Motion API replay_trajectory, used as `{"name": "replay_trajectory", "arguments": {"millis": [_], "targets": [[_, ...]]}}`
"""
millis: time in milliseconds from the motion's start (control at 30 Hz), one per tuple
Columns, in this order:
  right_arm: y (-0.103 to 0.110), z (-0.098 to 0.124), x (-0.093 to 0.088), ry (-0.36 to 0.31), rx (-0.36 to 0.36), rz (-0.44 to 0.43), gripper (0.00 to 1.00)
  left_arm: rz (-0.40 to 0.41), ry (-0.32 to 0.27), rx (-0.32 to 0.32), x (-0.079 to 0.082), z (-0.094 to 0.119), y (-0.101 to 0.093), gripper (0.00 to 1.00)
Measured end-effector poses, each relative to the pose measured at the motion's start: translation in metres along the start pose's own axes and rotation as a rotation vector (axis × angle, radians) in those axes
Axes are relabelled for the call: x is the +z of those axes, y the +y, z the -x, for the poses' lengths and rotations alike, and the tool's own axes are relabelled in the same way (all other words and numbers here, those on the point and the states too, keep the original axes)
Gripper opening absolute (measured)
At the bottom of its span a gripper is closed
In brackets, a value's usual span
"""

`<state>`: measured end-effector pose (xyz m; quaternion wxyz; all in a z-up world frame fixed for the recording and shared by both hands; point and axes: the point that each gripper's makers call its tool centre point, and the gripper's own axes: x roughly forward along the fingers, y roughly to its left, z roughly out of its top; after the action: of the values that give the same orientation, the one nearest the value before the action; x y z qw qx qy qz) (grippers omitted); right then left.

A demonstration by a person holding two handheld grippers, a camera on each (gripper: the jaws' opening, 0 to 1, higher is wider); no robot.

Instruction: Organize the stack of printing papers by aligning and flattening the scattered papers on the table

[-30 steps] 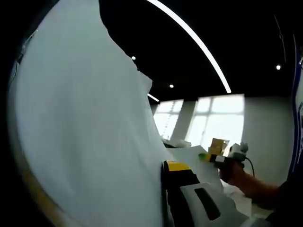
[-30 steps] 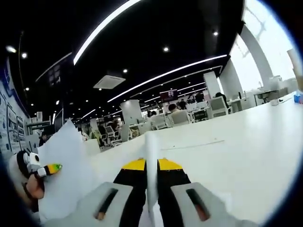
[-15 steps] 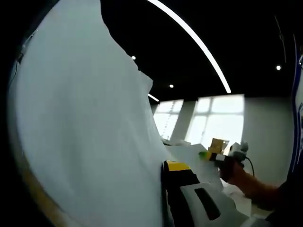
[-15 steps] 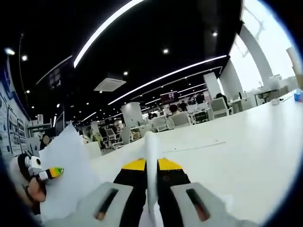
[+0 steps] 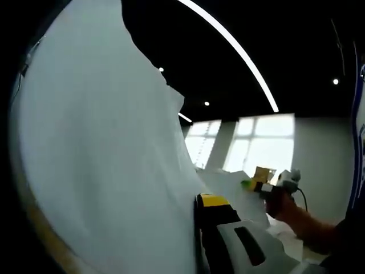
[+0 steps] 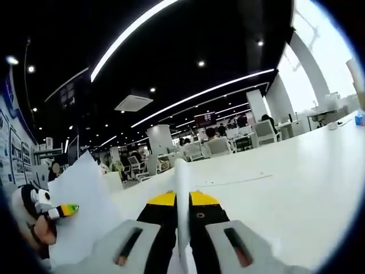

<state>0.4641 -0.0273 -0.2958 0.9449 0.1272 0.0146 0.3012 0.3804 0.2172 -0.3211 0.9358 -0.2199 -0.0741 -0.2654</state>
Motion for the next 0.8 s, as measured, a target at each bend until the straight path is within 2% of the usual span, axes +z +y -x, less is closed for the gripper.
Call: {"name": "replay_trajectory", "arguments": {"millis": [500,800], "targets": [[-0.010,-0.006,0.011,-0.016,0.003,-0.003,0.02,-0.001,0.000,-0.001,0.000,0.000,-0.001,0.07],[-0.008,-0.005,0.018,-0.030,0.012,-0.003,0.02,-0.001,0.000,0.001,0.000,0.000,0.000,0.07]]}}
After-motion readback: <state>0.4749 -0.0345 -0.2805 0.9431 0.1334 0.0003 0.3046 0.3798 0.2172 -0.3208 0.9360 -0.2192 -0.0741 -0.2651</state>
